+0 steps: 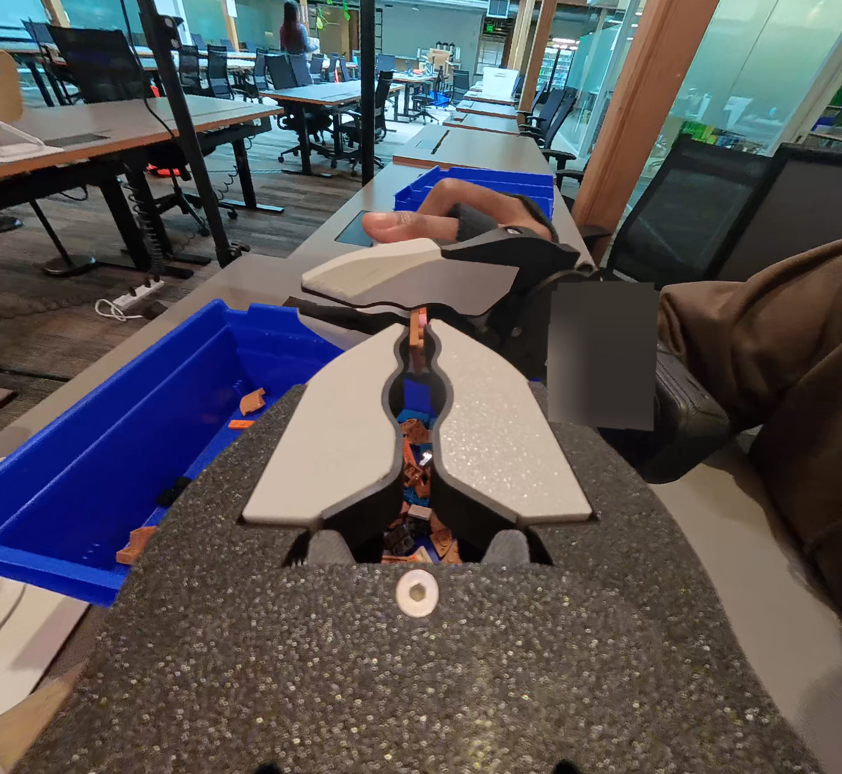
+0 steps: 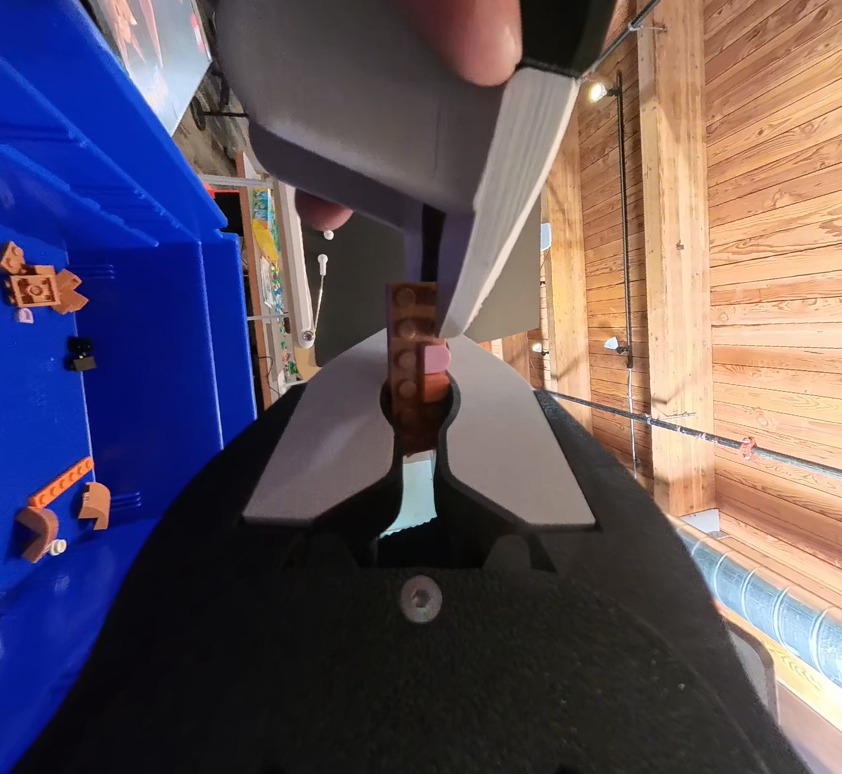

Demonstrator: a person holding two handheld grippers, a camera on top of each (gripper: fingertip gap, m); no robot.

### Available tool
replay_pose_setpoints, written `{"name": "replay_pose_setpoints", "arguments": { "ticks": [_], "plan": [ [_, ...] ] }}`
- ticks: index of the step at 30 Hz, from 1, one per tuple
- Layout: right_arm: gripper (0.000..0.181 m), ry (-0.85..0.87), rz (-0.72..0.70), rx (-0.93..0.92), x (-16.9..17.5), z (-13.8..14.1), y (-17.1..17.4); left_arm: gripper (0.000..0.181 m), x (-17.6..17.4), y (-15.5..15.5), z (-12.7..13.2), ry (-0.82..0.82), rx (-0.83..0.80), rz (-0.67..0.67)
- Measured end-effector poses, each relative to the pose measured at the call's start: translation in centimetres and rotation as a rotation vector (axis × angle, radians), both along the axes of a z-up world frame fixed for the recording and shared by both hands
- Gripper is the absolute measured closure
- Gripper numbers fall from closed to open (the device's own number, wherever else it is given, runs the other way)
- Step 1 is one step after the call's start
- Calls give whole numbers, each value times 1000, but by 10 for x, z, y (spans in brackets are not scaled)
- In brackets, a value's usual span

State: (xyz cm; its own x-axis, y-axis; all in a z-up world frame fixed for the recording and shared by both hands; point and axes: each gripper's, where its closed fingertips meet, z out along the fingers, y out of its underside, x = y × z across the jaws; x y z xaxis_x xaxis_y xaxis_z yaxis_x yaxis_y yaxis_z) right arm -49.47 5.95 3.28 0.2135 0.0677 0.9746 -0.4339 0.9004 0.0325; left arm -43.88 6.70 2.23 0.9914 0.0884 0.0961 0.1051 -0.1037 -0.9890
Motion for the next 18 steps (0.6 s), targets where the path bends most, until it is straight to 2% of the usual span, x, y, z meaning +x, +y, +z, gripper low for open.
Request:
{"name": "replay_pose_setpoints", "arguments": {
  "ticks": [4, 11, 18],
  "plan": [
    [172, 14, -1, 6, 1, 1, -1, 174, 2, 2, -8, -24, -48, -21],
    [172, 26, 12, 10, 3, 1, -3, 176, 4, 2, -8, -6, -44, -39],
    [170, -11, 43, -3, 4, -3, -5, 177, 4, 2, -10, 152, -123, 8]
  ]
}}
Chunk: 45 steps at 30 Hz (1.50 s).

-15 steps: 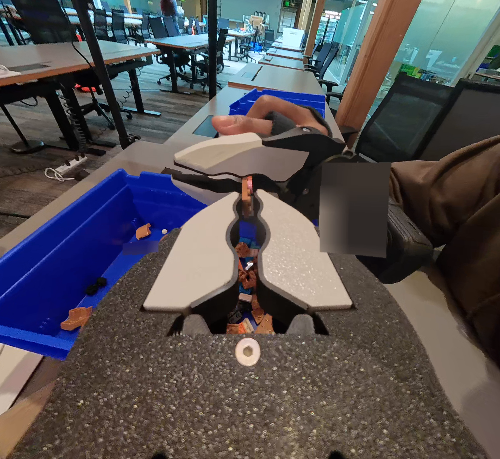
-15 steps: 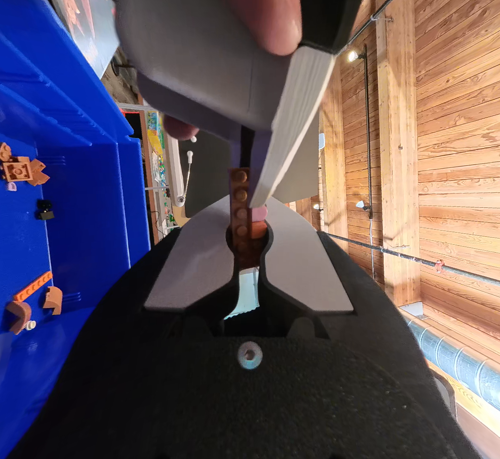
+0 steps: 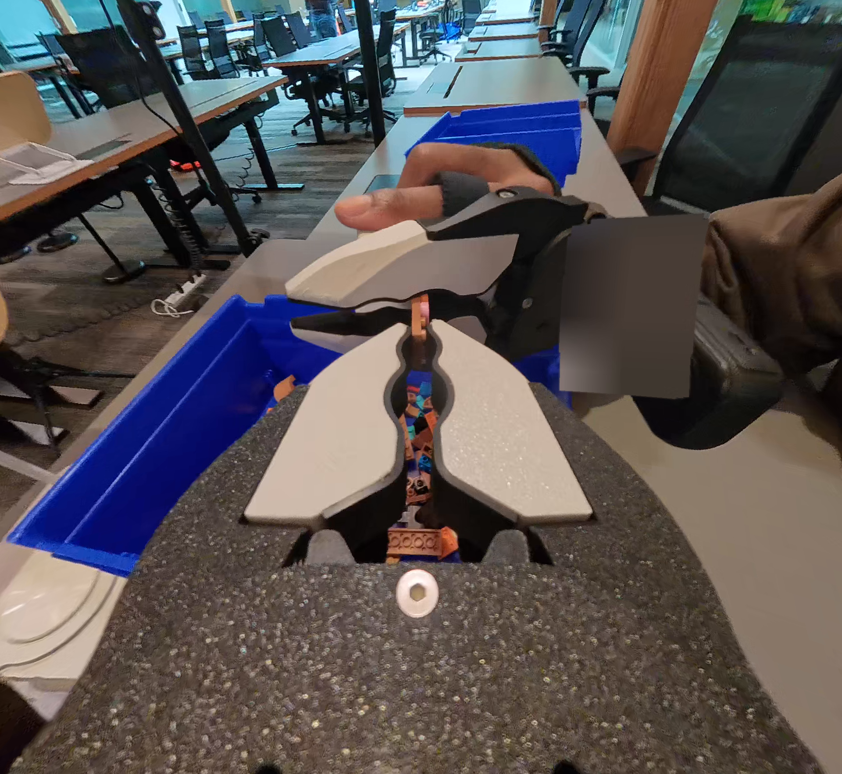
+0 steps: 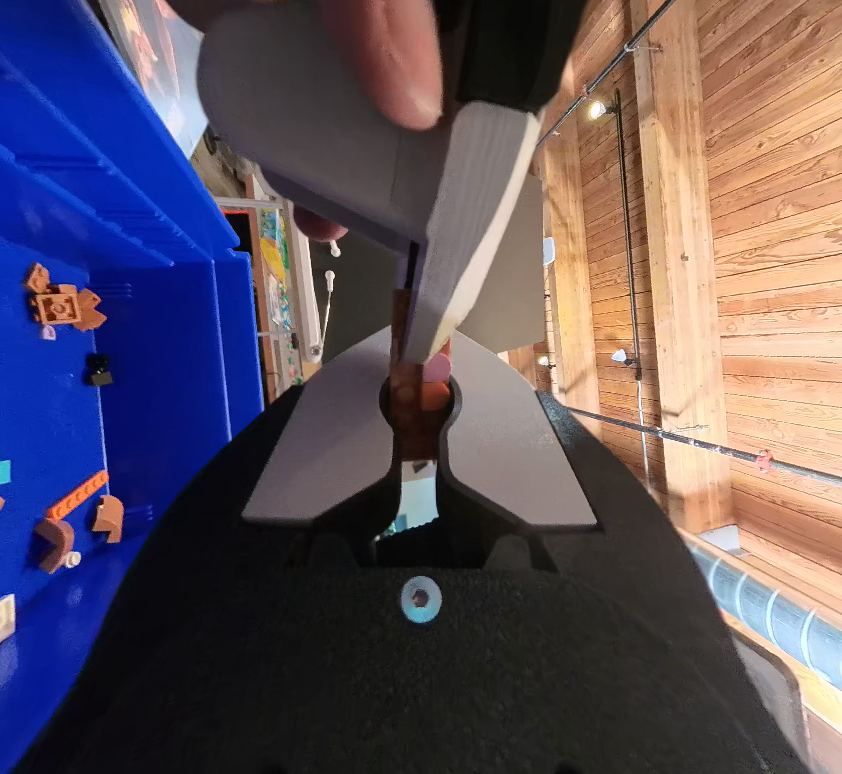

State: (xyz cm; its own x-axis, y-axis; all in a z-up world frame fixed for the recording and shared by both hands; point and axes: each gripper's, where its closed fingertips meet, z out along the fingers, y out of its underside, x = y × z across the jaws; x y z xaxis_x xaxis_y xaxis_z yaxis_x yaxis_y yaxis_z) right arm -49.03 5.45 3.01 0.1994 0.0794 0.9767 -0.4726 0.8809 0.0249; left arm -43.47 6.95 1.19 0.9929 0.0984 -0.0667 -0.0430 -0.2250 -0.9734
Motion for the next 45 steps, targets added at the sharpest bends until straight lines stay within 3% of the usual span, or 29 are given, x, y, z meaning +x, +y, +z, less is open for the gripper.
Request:
{"name": "replay_pose_setpoints", "arguments": {
  "ticks": [6, 14, 23, 45],
  "plan": [
    [171, -48, 28, -31, 1, -2, -1, 177, 1, 1, 0, 65, -32, 30],
    [173, -47, -3, -19, -2, -1, 1, 176, -1, 1, 2, -267, 66, -1],
    [173, 29, -32, 22, 0, 1, 0, 175, 1, 0, 2, -436, 105, -63],
    [174, 227, -61, 113, 8, 10, -2, 174, 6, -2, 5, -574, 137, -157]
  ]
}}
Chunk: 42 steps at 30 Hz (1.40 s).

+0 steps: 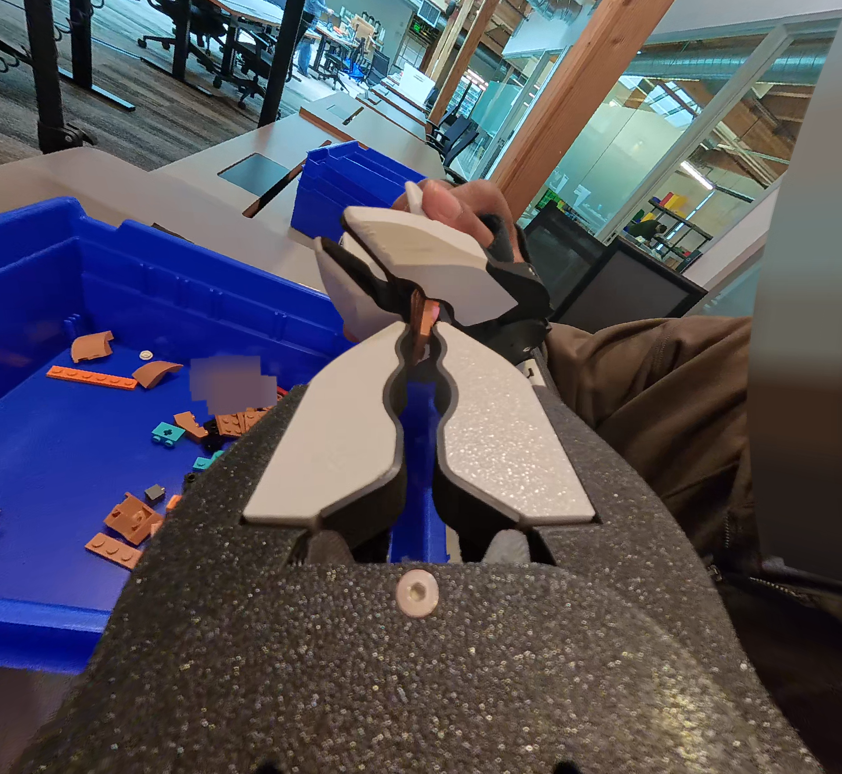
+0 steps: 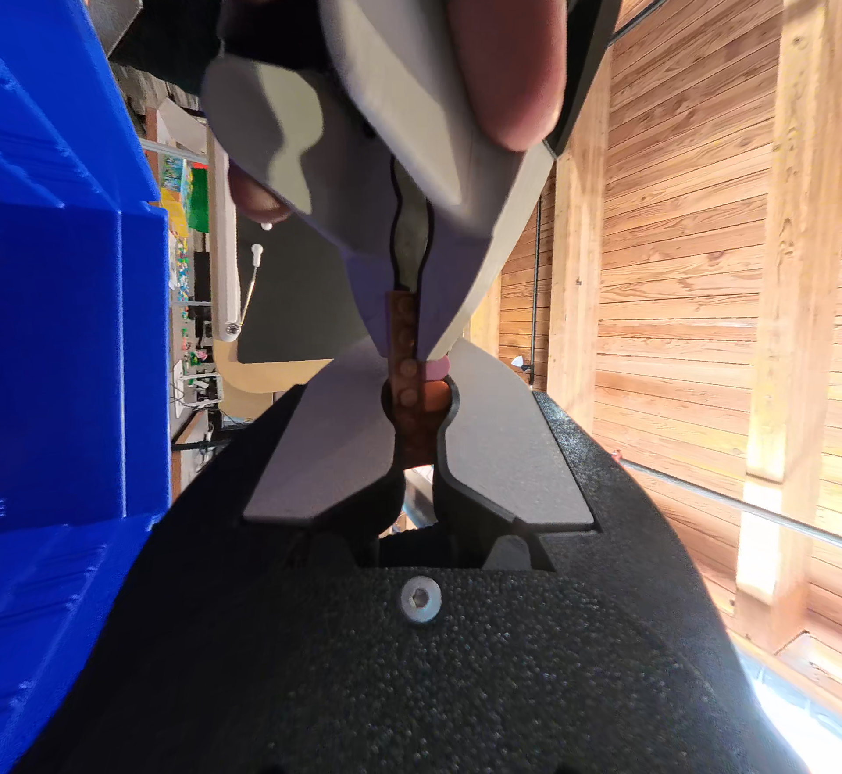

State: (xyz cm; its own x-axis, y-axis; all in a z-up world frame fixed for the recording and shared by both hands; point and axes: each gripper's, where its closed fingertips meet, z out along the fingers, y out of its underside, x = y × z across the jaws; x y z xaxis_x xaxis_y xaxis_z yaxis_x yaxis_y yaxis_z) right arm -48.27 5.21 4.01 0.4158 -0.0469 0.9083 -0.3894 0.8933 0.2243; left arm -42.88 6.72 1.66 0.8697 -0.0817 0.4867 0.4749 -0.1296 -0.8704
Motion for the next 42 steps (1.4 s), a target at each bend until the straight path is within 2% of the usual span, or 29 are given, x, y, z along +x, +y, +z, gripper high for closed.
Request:
{"name": "replay_pose_setpoints", "arguments": {
  "ticks": [4, 8, 23, 34, 38, 42],
  "plan": [
    [173, -3, 11, -8, 1, 1, 1, 176, -2, 0, 0, 25, -10, 19],
    [171, -74, 65, -93, -2, 3, 4, 177, -2, 3, 4, 188, -37, 82],
    [160, -588, 251, -364, -4, -11, -5, 177, -11, 3, 6, 695, -221, 280],
    [160, -647, 289, -374, -1, -15, -7, 177, -11, 3, 3, 573, -159, 215],
    [160, -713, 290, -382, -2, -21, -7, 177, -13, 3, 0, 634, -213, 239],
    [165, -638, 232, -286, -4, -25, -6, 177, -13, 1, -5, 680, -313, 271]
  ]
}}
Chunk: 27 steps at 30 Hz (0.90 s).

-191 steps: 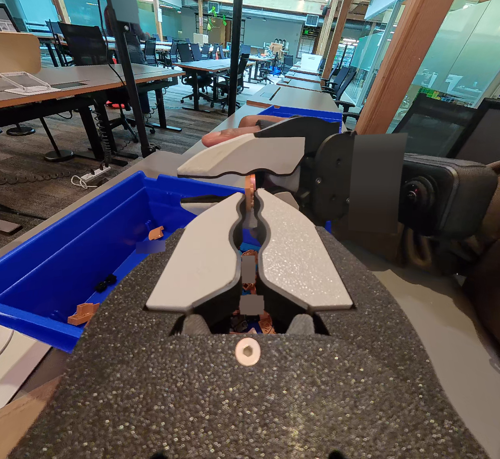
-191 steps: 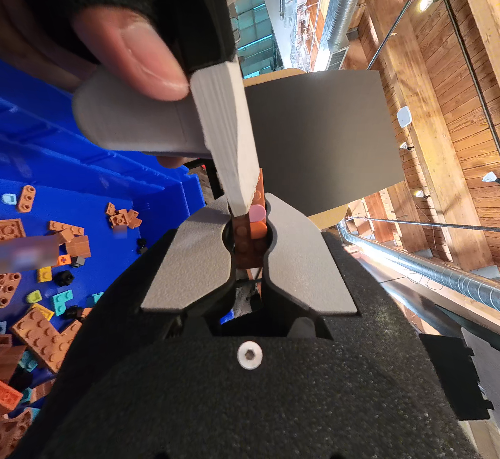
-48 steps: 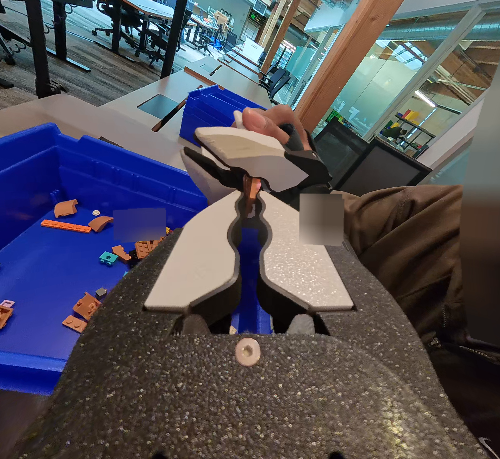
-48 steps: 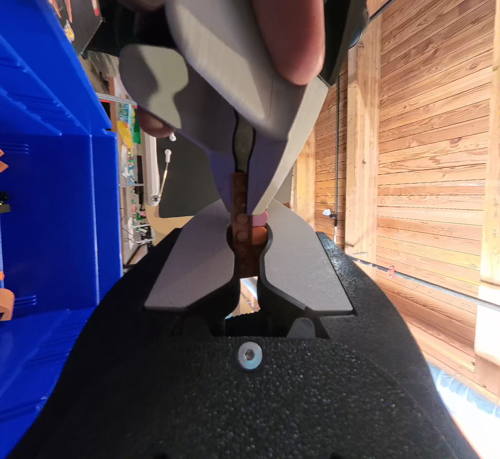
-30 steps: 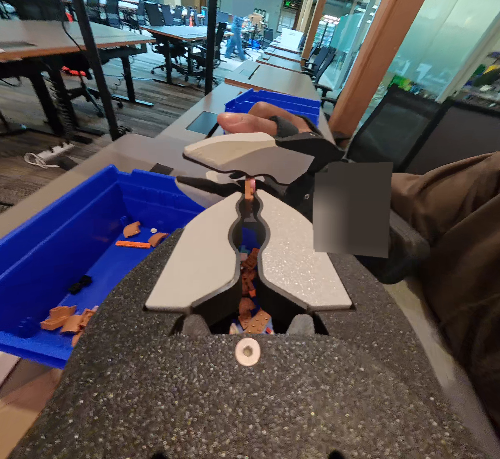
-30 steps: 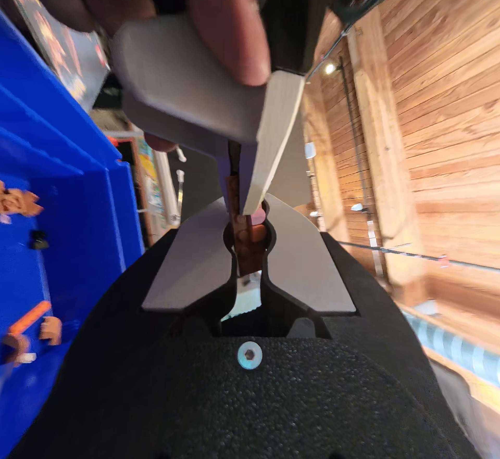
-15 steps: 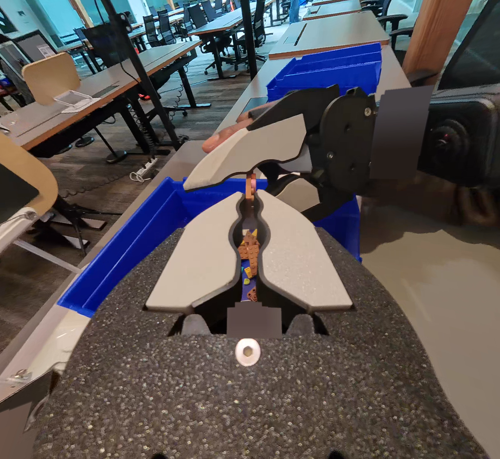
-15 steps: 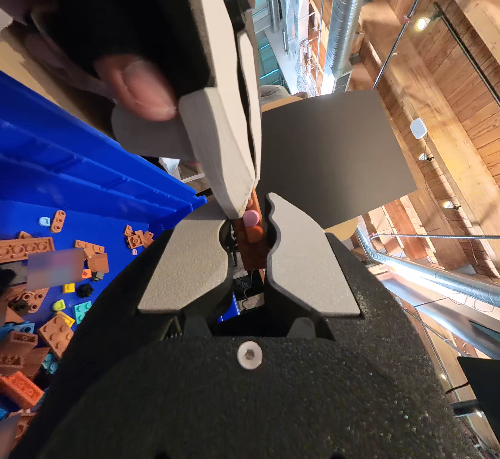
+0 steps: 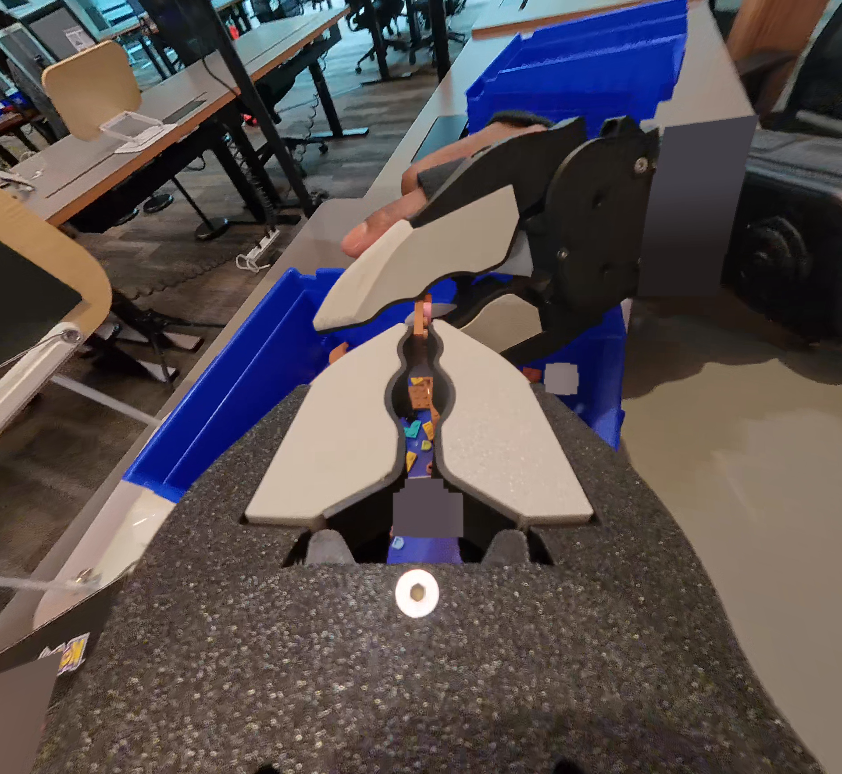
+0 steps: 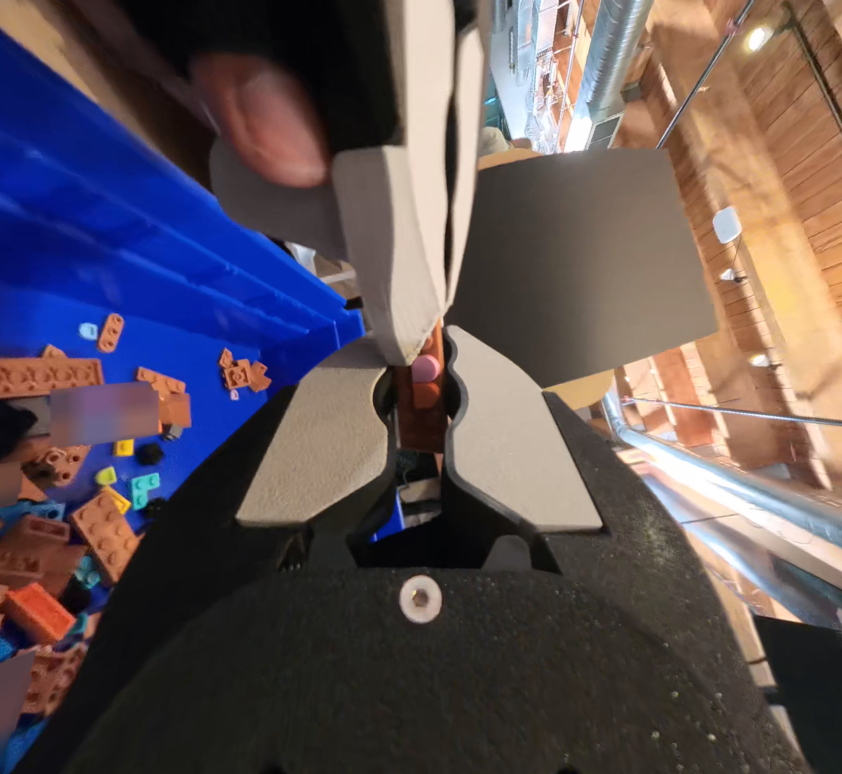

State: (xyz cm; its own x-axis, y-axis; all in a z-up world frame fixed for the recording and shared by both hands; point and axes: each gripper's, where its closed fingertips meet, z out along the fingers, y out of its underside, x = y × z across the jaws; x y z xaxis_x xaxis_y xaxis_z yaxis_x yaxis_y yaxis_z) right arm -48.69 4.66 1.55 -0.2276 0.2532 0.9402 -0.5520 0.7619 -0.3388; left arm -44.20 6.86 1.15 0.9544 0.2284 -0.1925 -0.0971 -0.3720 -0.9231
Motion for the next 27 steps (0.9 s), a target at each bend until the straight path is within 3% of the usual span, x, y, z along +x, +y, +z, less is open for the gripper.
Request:
{"name": "replay_pose_setpoints", "arguments": {
  "ticks": [10, 16, 27],
  "plan": [
    [164, -65, 56, -40, 7, -1, -2, 176, 4, -2, 1, -39, -22, 3],
    [165, 29, 0, 32, 5, -1, -2, 177, 5, -4, 0, -12, -72, 63],
    [164, 127, -38, 65, 6, 7, 0, 177, 8, -5, 5, -125, -8, 47]
  ]
}}
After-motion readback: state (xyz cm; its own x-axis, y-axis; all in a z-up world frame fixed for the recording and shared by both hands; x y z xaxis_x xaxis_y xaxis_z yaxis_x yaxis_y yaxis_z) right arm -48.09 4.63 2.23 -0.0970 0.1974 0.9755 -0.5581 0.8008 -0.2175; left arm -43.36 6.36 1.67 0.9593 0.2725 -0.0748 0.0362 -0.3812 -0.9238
